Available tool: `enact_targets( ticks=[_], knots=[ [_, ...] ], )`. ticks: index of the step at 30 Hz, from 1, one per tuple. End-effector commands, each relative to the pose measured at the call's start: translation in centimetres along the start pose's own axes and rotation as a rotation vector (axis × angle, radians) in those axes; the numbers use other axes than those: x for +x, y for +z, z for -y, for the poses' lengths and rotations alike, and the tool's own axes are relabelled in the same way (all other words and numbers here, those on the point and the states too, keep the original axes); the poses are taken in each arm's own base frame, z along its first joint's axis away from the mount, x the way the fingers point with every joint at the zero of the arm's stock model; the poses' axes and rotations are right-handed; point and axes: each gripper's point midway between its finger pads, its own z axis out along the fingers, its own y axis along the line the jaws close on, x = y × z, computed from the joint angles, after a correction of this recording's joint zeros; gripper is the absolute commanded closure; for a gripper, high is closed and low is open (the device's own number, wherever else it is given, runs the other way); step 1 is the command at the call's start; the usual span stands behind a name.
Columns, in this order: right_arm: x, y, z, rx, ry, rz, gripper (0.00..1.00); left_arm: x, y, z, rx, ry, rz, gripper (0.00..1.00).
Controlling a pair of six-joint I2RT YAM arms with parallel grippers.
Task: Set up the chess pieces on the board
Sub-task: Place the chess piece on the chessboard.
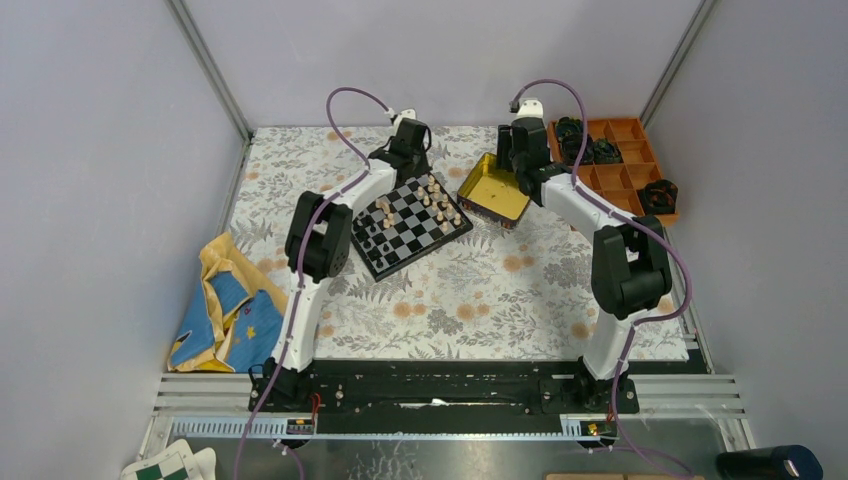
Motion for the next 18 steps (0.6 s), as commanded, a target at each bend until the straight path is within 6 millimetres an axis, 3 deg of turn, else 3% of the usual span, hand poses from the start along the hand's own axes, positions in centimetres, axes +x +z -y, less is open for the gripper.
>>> enact_targets(
  ticks=[1,18],
  knots=[
    [-3.0,0.2,-0.1,-0.020,0.040,0.072,0.47,-1.6,0.5,1.4,0.054,0.008,0.045,1.00],
    [-2.4,1.0,0.4,-0.027,0.065,0.057,0.47,-0.3,0.9,0.2,0.001,0.035,-0.001,0.99]
  ],
)
